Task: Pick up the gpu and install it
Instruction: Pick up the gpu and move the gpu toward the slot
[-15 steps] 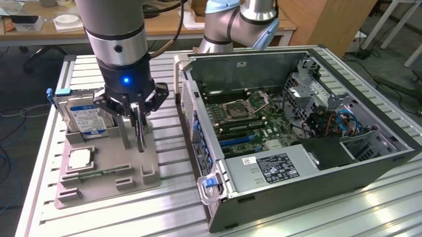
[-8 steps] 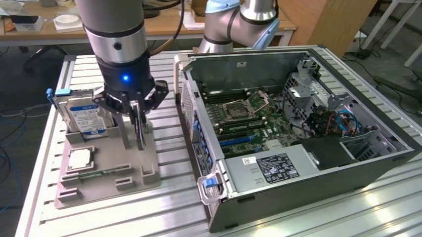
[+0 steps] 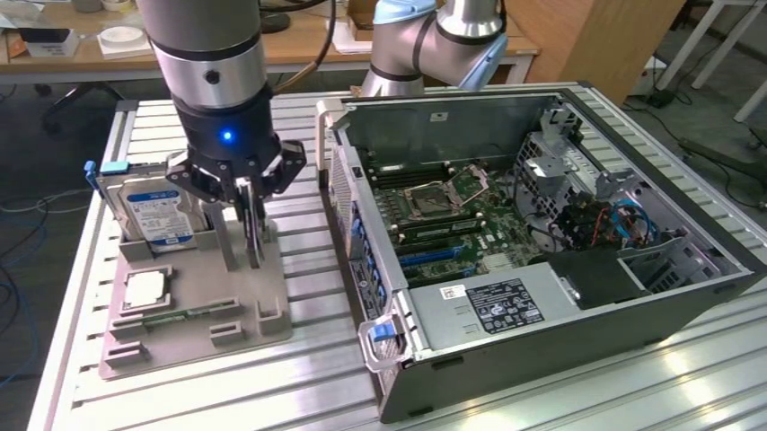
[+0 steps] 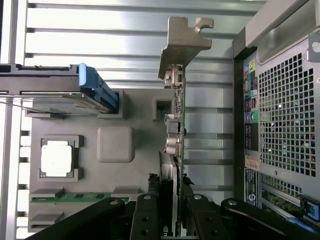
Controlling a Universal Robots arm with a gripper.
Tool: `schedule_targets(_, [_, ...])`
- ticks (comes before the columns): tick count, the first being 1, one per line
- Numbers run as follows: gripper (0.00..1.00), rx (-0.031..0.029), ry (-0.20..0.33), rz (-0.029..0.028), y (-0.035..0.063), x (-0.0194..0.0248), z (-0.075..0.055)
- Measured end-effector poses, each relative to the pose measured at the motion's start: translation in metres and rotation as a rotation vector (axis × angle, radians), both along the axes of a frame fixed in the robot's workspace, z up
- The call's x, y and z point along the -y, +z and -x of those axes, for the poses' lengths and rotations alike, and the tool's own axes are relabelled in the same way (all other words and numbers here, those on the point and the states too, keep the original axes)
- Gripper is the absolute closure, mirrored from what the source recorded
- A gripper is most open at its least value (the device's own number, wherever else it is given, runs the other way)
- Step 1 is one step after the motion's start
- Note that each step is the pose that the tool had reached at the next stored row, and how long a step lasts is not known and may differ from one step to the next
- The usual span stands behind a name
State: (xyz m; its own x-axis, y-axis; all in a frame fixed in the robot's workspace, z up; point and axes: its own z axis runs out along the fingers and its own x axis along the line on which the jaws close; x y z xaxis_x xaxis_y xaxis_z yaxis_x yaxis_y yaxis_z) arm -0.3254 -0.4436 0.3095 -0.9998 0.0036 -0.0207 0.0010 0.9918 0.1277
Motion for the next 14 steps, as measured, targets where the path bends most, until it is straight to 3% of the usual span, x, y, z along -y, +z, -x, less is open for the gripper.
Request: schedule_targets(14, [0.73, 0.0000, 0.000, -0.0139, 0.0091, 0.0000, 0.0000])
